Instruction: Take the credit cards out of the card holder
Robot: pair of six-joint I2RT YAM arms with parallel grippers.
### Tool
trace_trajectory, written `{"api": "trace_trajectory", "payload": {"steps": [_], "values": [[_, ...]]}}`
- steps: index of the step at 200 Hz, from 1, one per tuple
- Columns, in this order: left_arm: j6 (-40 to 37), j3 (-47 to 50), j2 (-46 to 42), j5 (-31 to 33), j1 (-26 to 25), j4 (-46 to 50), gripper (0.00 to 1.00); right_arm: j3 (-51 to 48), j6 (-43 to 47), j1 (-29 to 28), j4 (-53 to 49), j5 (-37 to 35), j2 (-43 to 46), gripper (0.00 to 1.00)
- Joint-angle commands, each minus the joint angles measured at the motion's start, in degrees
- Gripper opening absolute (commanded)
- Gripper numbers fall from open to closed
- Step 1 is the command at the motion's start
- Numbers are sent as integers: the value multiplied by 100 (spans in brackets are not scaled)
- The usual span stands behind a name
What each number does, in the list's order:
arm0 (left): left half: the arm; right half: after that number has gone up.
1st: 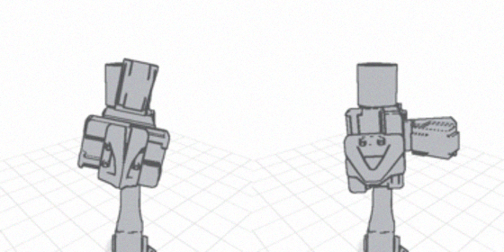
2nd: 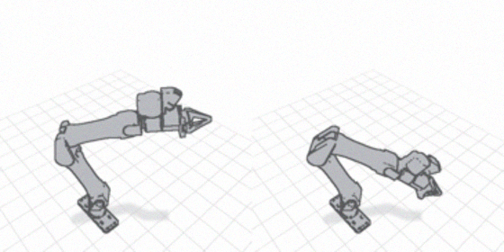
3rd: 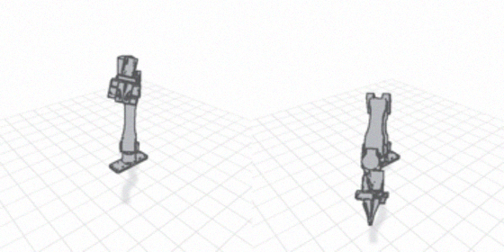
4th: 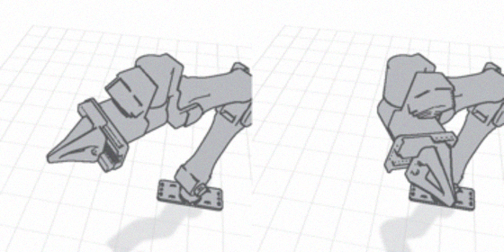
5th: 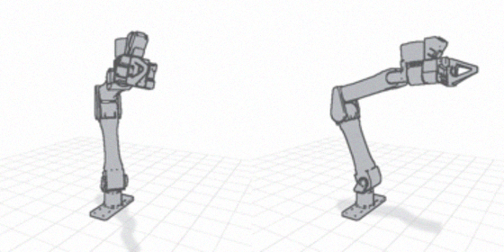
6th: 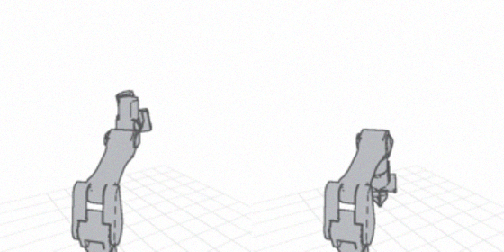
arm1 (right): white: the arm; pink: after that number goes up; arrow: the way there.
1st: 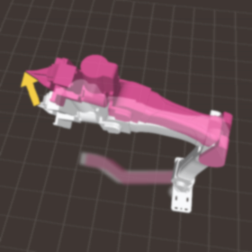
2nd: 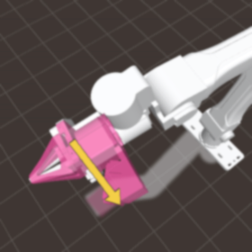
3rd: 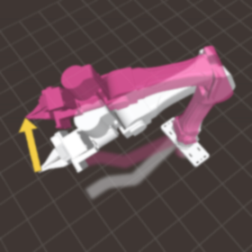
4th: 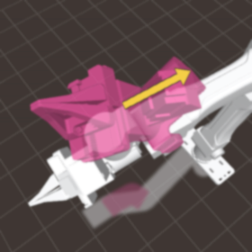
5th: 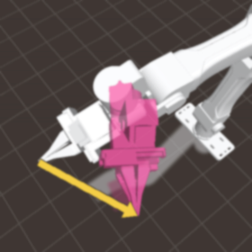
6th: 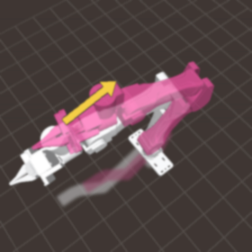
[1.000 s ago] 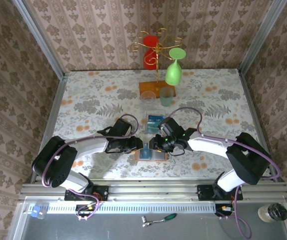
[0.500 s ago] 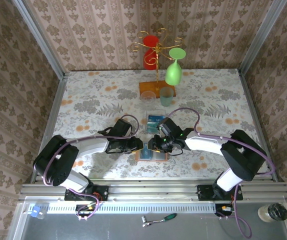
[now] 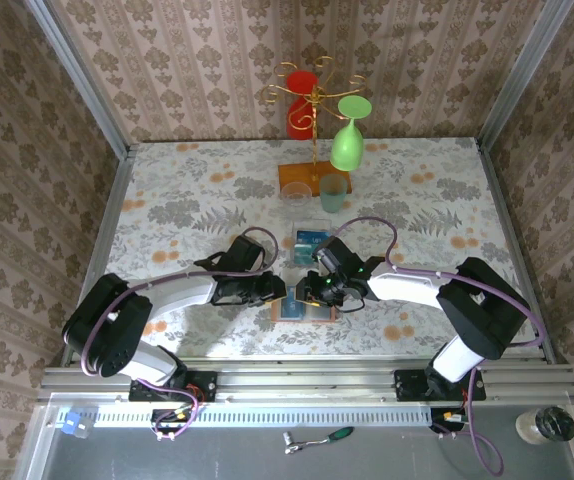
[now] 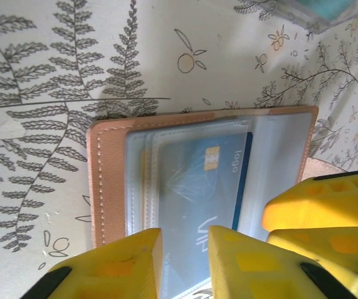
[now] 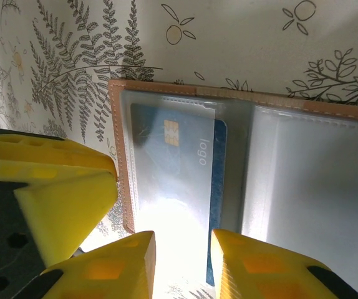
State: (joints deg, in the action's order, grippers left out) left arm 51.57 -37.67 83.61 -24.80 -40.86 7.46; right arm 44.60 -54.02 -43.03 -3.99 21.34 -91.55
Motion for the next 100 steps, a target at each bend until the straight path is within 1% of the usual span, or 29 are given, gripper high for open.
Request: {"api": "trace_trajectory", "payload": {"steps": [1, 49, 74, 100], "values": [[-92, -170, -28, 4, -33, 163, 22, 148, 23, -33, 39, 6, -100, 29], [-73, -104, 206, -108, -58, -84, 10, 187, 54, -36, 39, 20, -170, 29], [-59, -74, 234, -130, -72, -138, 7, 198, 41, -32, 73, 46, -221, 29], [-76, -21, 230, -113, -72, -128, 6, 241, 54, -37, 89, 76, -273, 29]]}}
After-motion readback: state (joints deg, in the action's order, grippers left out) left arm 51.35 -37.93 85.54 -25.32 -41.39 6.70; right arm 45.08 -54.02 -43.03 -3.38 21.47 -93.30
